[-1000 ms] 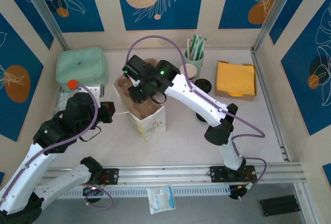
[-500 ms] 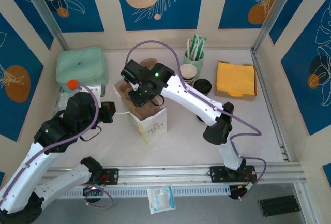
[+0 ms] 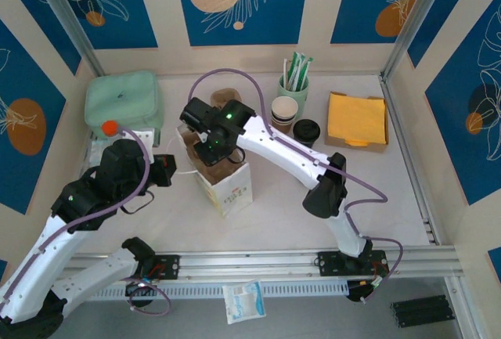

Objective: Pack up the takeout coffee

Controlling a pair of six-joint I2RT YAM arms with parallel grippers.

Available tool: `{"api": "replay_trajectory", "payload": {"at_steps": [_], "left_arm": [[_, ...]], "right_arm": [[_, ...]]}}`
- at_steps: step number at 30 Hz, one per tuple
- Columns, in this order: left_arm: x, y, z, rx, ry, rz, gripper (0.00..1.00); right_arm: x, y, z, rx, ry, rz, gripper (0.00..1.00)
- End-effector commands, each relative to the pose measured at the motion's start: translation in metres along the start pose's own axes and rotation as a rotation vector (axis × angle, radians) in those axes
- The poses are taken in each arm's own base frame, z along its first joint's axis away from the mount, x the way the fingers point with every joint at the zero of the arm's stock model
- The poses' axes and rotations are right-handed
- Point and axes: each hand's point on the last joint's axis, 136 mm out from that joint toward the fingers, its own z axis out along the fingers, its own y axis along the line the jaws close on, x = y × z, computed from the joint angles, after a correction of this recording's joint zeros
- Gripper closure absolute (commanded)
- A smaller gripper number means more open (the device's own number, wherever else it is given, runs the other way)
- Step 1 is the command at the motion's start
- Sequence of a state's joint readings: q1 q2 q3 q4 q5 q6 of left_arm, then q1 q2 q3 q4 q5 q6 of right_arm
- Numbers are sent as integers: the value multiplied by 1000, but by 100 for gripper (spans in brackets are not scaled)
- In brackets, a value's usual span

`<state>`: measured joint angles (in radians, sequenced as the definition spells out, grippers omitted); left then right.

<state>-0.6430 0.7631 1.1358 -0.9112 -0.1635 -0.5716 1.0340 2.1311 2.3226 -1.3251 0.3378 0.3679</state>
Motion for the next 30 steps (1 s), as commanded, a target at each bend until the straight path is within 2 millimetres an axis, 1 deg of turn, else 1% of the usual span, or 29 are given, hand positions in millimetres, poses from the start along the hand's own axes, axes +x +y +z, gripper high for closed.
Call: {"api": "replay_trajectory", "payload": {"at_steps": [1, 9, 12, 15, 21, 27, 30], "left_arm": [[-11, -7, -5, 33, -29, -23, 100], [-11, -8, -4, 36, -28, -23, 100], [-11, -9, -4, 39, -27, -22, 100], [-12, -10, -4, 44, -26, -21, 100], [-12, -11, -3, 47, -26, -22, 100], [-10, -10, -4, 47, -23, -23, 100], [-9, -9, -4, 45, -21, -25, 100]], "right_arm": [[8, -5, 15, 32, 44, 15, 73], [16, -12, 33, 72, 79, 18, 73], [16, -15, 32, 102, 68, 12, 74], [12, -17, 22, 124, 36, 3, 74], [0, -17, -6, 145, -46, -11, 74], [-8, -8, -26, 139, -102, -37, 74], [-9, -2, -30, 133, -112, -52, 73]]}}
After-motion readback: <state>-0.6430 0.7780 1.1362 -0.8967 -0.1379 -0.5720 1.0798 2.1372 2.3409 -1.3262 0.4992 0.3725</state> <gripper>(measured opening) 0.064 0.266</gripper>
